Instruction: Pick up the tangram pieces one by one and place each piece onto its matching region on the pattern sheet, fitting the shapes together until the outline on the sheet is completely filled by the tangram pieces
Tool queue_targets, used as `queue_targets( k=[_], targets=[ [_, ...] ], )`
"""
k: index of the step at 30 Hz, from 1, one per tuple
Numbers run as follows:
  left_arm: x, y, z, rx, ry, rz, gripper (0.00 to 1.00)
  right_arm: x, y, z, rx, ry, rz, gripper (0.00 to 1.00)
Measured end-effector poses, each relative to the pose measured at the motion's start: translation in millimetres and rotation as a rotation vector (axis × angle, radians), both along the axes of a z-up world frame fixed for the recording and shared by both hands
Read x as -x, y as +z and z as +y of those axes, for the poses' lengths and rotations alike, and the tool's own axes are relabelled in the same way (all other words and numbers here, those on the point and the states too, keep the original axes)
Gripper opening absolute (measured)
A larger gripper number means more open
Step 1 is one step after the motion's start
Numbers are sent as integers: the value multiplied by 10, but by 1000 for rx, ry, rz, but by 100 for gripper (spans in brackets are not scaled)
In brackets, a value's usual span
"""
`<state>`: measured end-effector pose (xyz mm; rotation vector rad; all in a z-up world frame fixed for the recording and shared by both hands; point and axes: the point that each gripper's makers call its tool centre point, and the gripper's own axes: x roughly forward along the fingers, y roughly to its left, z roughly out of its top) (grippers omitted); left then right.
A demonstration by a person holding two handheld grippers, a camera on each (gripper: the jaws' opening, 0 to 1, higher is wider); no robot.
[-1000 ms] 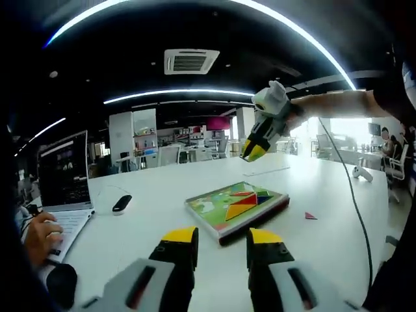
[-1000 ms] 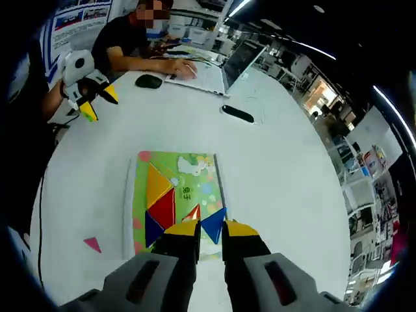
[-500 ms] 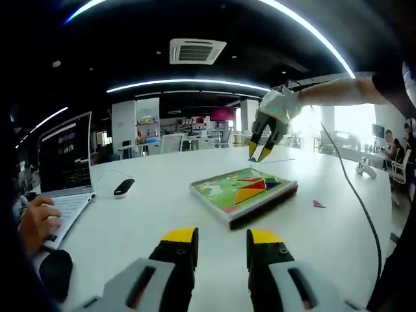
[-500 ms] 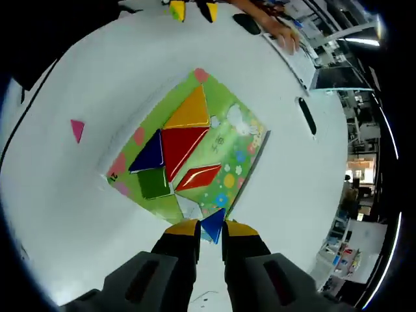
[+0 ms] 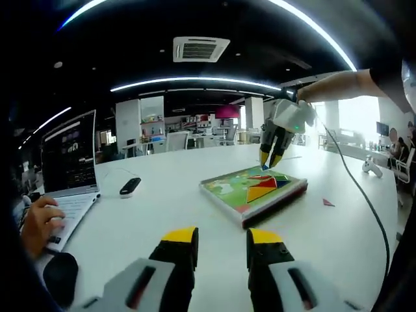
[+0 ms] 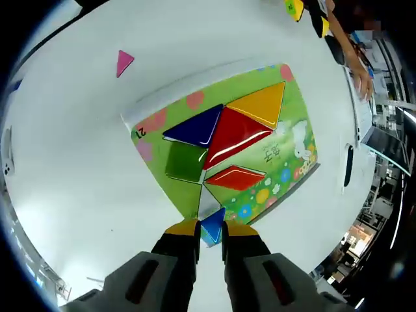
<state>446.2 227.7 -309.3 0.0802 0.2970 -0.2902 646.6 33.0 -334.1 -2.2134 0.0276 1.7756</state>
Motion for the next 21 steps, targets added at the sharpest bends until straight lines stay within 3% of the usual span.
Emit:
queue_targets(
  k=[5, 8, 21],
  targets=[
    [-48, -34, -94, 4, -22, 13, 31, -10, -89, -21, 51, 40, 14, 15],
    [-62, -41, -124, 2, -28, 16, 31, -68, -121, -70, 99, 91, -19, 15],
    [-122, -72, -312, 20, -79, 36, 31, -87, -107, -19, 100, 100, 4, 15]
  ],
)
